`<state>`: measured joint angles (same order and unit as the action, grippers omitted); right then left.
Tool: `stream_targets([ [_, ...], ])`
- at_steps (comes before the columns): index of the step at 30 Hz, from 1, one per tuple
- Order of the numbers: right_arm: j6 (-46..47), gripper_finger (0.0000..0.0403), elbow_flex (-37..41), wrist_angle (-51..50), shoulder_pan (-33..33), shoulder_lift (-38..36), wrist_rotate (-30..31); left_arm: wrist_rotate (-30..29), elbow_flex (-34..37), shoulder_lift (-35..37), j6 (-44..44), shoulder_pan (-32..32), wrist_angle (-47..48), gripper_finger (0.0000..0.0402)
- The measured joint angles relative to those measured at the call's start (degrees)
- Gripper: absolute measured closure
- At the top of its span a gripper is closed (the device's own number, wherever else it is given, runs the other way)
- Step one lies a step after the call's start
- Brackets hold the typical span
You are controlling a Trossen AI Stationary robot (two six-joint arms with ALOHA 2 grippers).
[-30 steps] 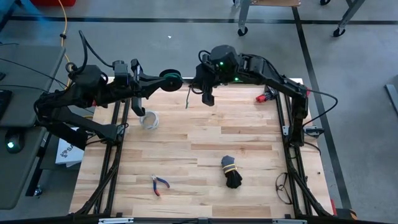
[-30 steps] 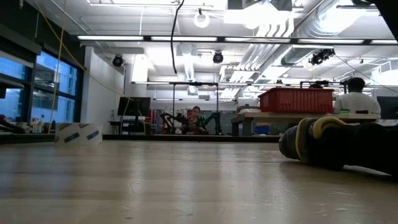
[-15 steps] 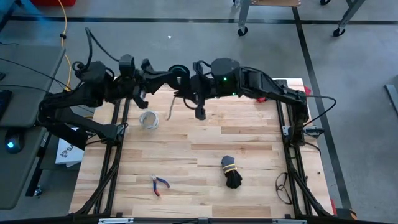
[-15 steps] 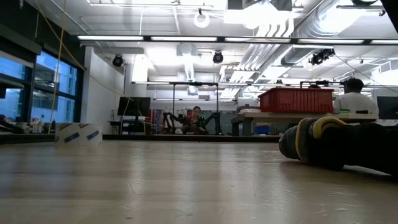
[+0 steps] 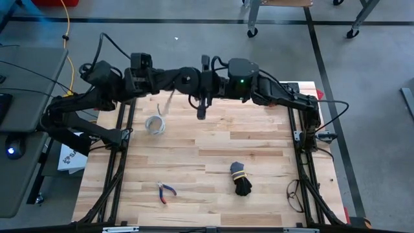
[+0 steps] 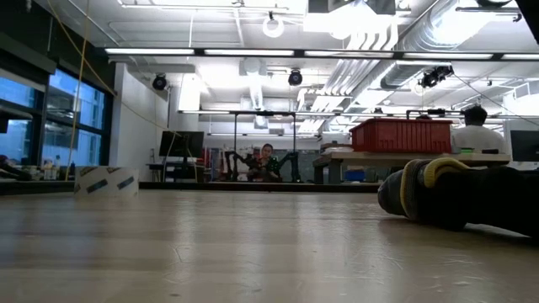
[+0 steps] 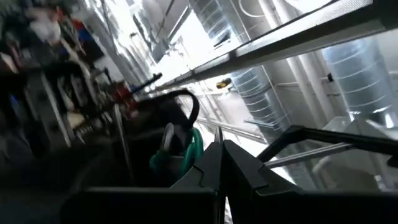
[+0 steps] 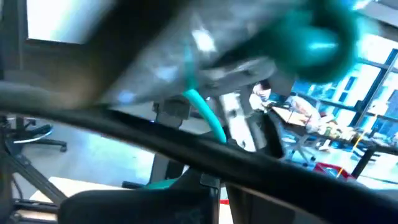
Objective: Coil cords
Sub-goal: Coil the green wire on the spool
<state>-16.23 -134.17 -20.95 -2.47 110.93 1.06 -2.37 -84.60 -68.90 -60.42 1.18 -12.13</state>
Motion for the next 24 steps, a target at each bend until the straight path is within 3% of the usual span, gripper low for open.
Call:
stream_targets([
  [7,-2.6,0.0403,0.0,1.4,-0.7,0.0,0.4,0.5,0.0,0.5,-5.1,-2.2,2.5,0.0401],
  [14,-6.4,0.0403,0.0,0.6,-1.7,0.0,0.8,0.3,0.0,3.2,-6.6,-3.5,12.4,0.0401],
  [24,-12.9,0.0403,0.1,-5.0,-4.5,-0.3,1.3,1.1,-0.1,7.5,4.7,-2.6,30.7,0.0401],
])
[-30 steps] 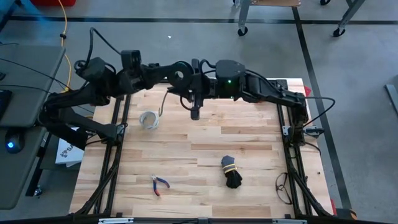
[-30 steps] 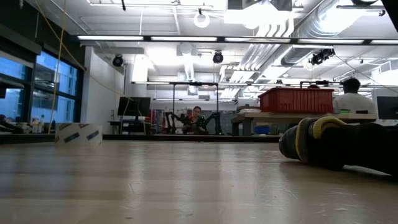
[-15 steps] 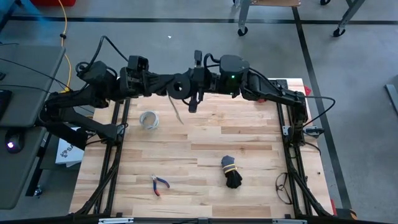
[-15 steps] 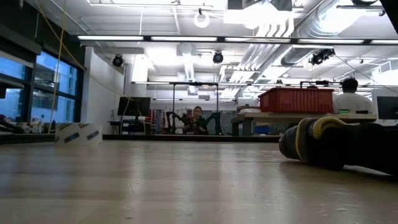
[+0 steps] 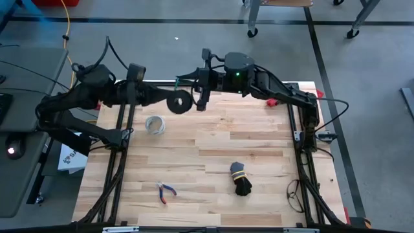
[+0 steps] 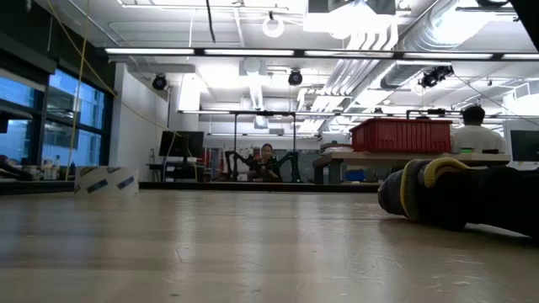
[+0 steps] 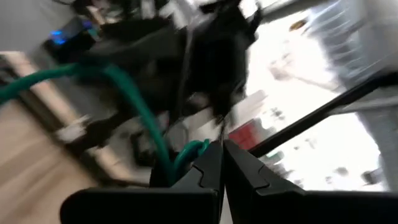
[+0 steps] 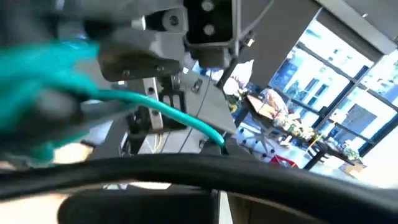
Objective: Coil cords
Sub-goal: Coil the green wire on the spool
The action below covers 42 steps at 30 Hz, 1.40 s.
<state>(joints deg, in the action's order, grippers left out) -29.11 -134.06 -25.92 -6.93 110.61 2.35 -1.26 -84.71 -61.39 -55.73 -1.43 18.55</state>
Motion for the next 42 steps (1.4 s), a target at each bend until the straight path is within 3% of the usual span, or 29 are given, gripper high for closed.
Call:
stream_targets([
  [5,-2.6,0.0403,0.0,-3.9,-0.6,-0.4,0.2,0.2,0.0,0.5,4.4,1.4,10.2,0.0401],
  [11,-2.6,0.0403,0.0,-8.2,-0.6,-0.5,0.9,-0.3,0.1,0.5,13.1,3.0,13.8,0.0401],
  [22,1.5,0.0403,-0.1,-13.9,-0.9,-0.6,3.2,-18.0,0.2,0.9,44.7,3.1,16.9,0.0401],
  [26,4.1,0.0403,-0.1,-14.9,-0.9,-0.6,2.9,-22.8,0.2,0.9,52.6,3.2,14.5,0.0401],
  [37,9.8,0.0401,-0.2,-15.6,-0.5,-0.7,1.7,-21.7,0.2,0.9,59.3,0.0,3.9,0.0401],
  [42,14.6,0.0371,-0.2,-16.5,-0.6,-0.7,-2.4,-20.8,0.2,0.9,59.4,-0.8,0.7,0.0401],
])
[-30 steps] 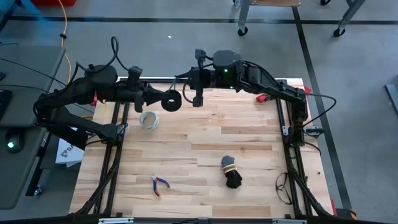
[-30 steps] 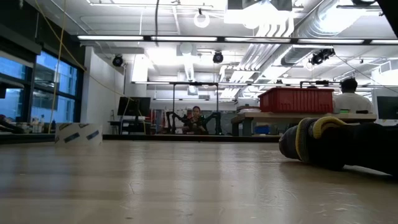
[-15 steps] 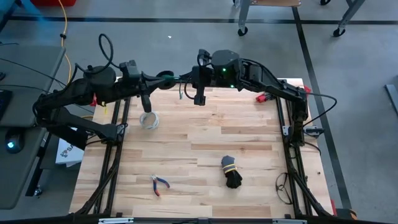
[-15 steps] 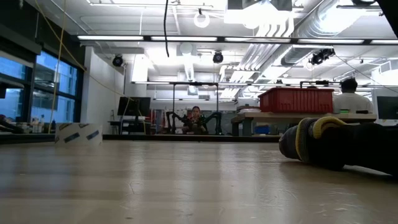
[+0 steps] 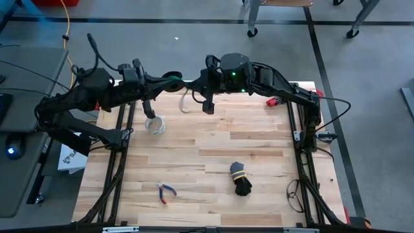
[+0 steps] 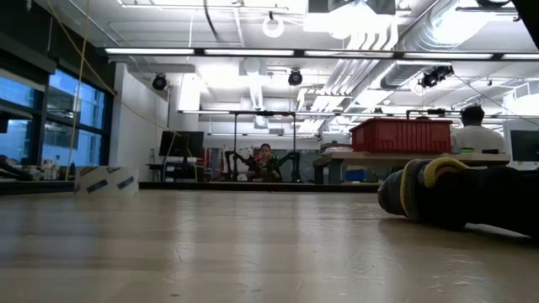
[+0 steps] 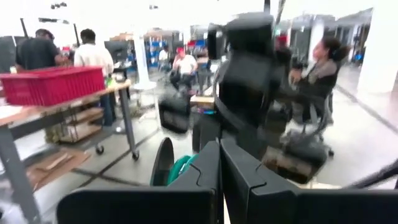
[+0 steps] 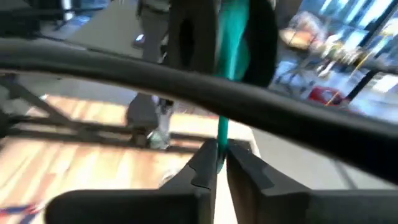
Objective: Coil cords
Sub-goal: Coil the green wire on the spool
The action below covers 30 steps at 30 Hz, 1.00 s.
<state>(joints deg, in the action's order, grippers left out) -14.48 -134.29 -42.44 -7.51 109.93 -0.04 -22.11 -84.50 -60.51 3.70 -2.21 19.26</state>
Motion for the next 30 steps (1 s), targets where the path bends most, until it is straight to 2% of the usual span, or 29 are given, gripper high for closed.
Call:
stream_targets([
  [6,3.2,0.0305,0.1,-1.8,0.0,0.1,-2.6,3.5,-0.1,0.0,0.0,-0.2,-1.6,0.0401],
  [10,4.1,0.0281,0.1,-2.7,0.0,0.1,-2.8,4.7,-0.1,0.1,0.0,-0.2,-3.9,0.0401],
  [23,-0.4,0.0277,0.1,-6.9,0.0,0.1,-2.7,5.5,-0.1,0.0,-0.5,-0.2,-5.9,0.0401],
  [30,-2.6,0.0277,0.1,-8.6,-0.3,0.2,0.5,5.5,-0.1,0.1,-0.5,-1.4,-5.6,0.0401],
])
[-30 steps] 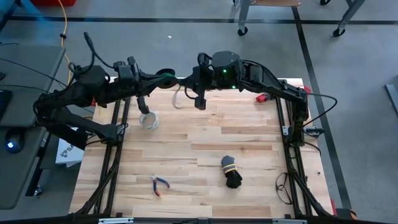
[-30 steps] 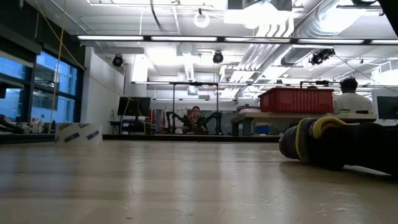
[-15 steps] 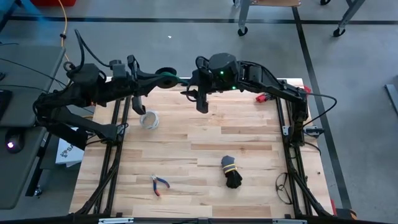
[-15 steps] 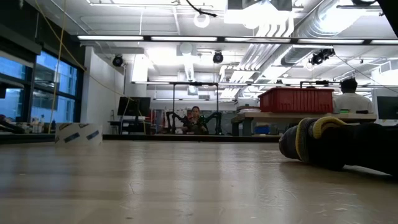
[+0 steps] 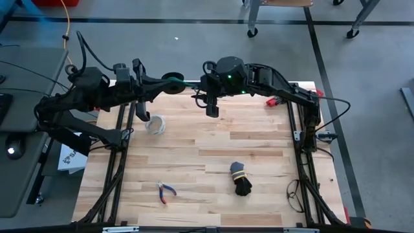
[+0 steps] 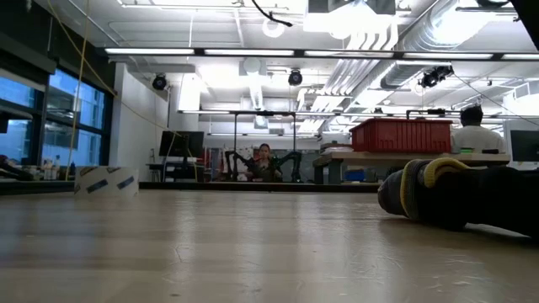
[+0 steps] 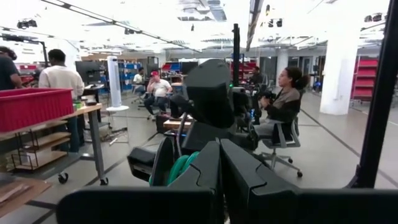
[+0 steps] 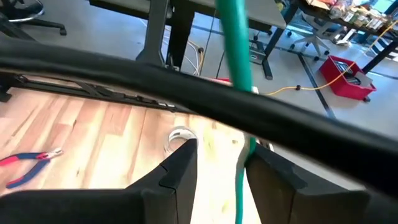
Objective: Coil cords
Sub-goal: Coil the green wire on the spool
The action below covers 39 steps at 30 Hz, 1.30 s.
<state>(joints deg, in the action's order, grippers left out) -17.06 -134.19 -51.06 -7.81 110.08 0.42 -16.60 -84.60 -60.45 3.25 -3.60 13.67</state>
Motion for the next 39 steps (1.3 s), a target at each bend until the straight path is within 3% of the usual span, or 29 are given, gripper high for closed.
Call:
stream_targets([
  [5,0.0,0.0284,0.0,-0.2,-0.6,0.0,0.0,-0.3,0.0,0.0,0.0,-0.3,0.0,0.0401],
  [12,-0.4,0.0390,0.0,-0.2,-0.9,0.0,0.0,-0.4,0.0,0.0,0.0,-0.3,0.0,0.0400],
  [16,1.8,0.0398,0.0,0.8,-0.4,0.0,-0.3,-0.5,0.0,0.0,-1.6,-0.3,-1.3,0.0401],
  [27,2.9,0.0401,0.0,17.1,4.7,1.6,-2.4,4.1,0.0,-3.2,-23.3,0.0,-16.0,0.0401],
  [35,3.1,0.0402,0.0,30.1,6.0,1.7,-2.6,4.6,0.0,-4.1,-46.5,0.0,-18.9,0.0401],
  [39,3.1,0.0402,0.0,31.6,6.5,1.7,-3.9,5.0,-0.1,-4.7,-46.9,0.0,-20.3,0.0401],
])
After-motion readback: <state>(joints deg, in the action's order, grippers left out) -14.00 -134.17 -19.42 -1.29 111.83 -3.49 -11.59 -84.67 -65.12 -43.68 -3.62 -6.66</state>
